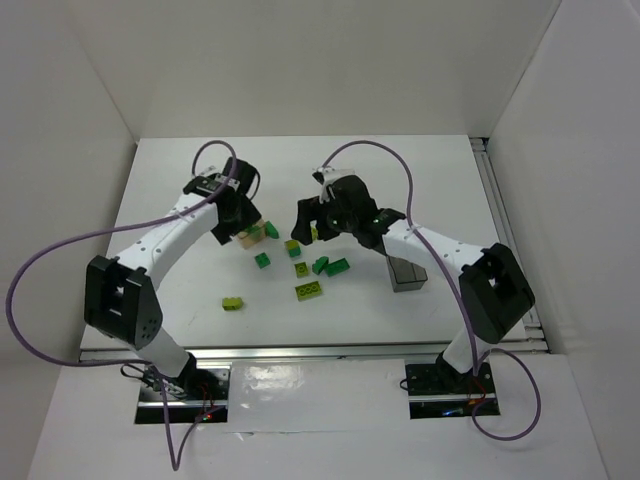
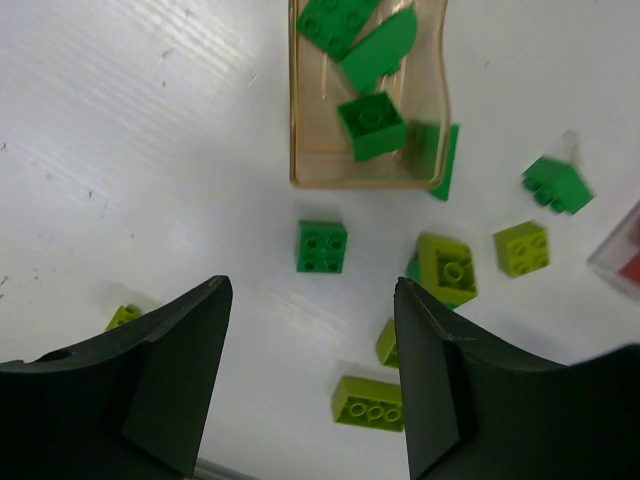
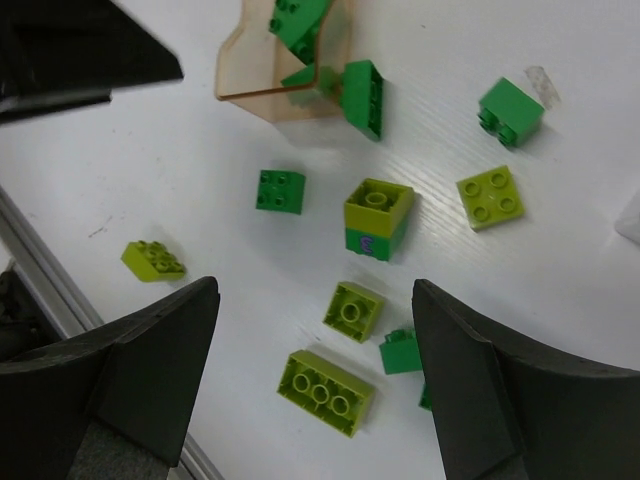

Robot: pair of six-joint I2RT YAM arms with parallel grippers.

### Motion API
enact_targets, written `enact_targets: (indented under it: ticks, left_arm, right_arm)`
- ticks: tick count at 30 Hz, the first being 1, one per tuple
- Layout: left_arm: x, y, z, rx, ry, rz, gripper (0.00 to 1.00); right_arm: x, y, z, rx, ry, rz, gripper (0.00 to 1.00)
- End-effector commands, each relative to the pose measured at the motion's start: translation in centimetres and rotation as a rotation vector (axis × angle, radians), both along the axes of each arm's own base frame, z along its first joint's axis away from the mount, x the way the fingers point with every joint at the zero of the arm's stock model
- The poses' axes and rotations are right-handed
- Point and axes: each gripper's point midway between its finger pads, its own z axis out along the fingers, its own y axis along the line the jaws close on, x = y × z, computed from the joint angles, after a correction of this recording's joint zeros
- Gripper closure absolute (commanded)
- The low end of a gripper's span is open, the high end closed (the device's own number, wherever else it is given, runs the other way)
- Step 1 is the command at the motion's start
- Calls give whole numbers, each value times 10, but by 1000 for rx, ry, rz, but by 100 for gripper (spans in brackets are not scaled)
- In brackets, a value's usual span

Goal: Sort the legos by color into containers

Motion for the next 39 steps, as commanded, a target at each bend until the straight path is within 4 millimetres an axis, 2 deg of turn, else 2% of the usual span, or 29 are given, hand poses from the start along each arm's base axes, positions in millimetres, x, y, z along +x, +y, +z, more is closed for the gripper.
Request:
enact_targets:
  ticks: [1, 3, 4, 5, 6, 7, 8, 9, 10, 11, 12, 18, 23, 30, 39]
  left_arm:
    - [-20, -3, -11, 51, 39, 99, 25]
    - [-32, -7, -16, 89, 91, 95, 23]
    - [-33, -8, -24, 113, 118, 122, 23]
    - [-30, -9, -22, 111, 126, 140, 22]
    - [-39, -6, -25, 153, 172, 151, 22]
    - [-40, -8, -27, 167, 185, 172, 21]
    - [-40, -8, -38, 193, 229, 179, 21]
    - [-36, -10, -36, 194, 234, 188, 21]
    - [-40, -8, -39, 216, 269, 187, 21]
    - [-39, -14, -41, 212, 279, 186, 21]
    - [-41, -18, -50, 229, 302, 174, 21]
    - [-40, -30, -57, 206, 296, 163, 21]
    - [-37, -34, -65, 197, 302, 162, 19]
    - [-28, -49, -82, 134, 294, 135, 12]
    - [-20, -53, -100, 130, 287, 134, 12]
  right_arm:
    - [6, -23, 10, -11, -32, -74, 14]
    - [5, -34, 7, -24, -35, -105, 14]
    - [7, -38, 3, -30, -28, -114, 13]
    - [4, -40, 6, -26, -33, -114, 13]
    - [5, -44, 1, -33, -24, -123, 13]
    - [5, -44, 6, -26, -33, -123, 13]
    - [7, -48, 10, -19, -41, -134, 13]
    - [7, -51, 5, -30, -35, -142, 13]
    - [6, -51, 10, -23, -44, -142, 13]
    - [8, -55, 14, -17, -52, -151, 13]
    - [6, -56, 8, -28, -38, -151, 13]
    - [6, -62, 18, -21, -59, -156, 13]
    - [4, -63, 14, -27, -52, -156, 13]
    - [5, -67, 16, -27, -52, -165, 13]
    - [4, -66, 13, -34, -47, -151, 13]
